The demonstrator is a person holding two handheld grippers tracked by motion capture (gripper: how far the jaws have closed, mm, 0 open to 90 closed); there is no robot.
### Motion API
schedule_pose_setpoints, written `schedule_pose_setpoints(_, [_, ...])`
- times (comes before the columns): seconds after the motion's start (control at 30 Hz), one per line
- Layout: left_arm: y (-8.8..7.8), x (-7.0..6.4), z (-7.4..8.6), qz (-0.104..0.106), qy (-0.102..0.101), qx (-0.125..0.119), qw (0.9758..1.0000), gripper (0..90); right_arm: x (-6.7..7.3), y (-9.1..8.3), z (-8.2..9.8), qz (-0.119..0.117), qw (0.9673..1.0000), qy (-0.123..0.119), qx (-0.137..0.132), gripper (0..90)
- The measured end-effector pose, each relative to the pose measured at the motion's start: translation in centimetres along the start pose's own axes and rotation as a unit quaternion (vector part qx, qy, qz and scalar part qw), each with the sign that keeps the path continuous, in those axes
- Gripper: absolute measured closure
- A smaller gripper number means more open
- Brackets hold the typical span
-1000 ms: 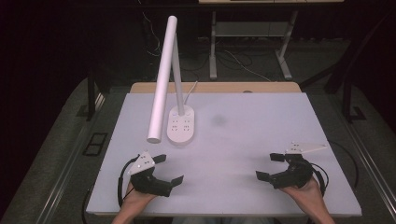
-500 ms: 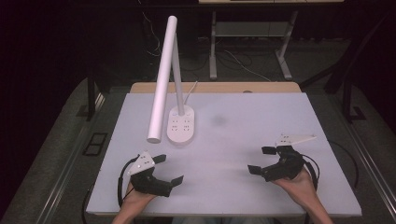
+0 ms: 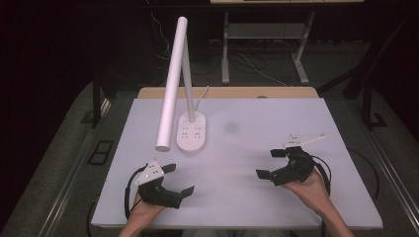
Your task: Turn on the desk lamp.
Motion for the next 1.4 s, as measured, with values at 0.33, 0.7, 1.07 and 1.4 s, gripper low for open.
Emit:
schedule_pose_setpoints(0.33, [0.1, 0.0, 0.0, 0.0, -0.001, 0.0, 1.0, 0.0, 0.0, 0.7, -1.3, -0.009, 0.9999, -0.005, 0.004, 0.2])
schedule_pose_setpoints(0.7, [0.1, 0.1, 0.0, -0.001, 0.001, 0.0, 1.0, 0.0, 0.3, 2.1, -3.7, -0.02, 0.9996, -0.019, 0.005, 0.2])
schedule_pose_setpoints(1.07, [0.1, 0.1, 0.0, -0.001, 0.003, 0.002, 1.0, 0.0, 0.8, 4.1, -5.2, -0.031, 0.999, -0.027, 0.014, 0.2])
schedule_pose_setpoints(1.4, [0.1, 0.0, 0.1, 0.0, 0.002, 0.002, 1.0, 0.0, 1.2, 5.8, -7.2, -0.037, 0.9985, -0.036, 0.016, 0.2])
Point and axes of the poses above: each handheld gripper's, and its own axes: y roughly forward along the jaws, z roughly out of its underside, x roughly to its left, the point moved 3 cm from there along y, roughly forward along the jaws, and after that the axes turned 8 degrees about -x, right-handed, at the moved point
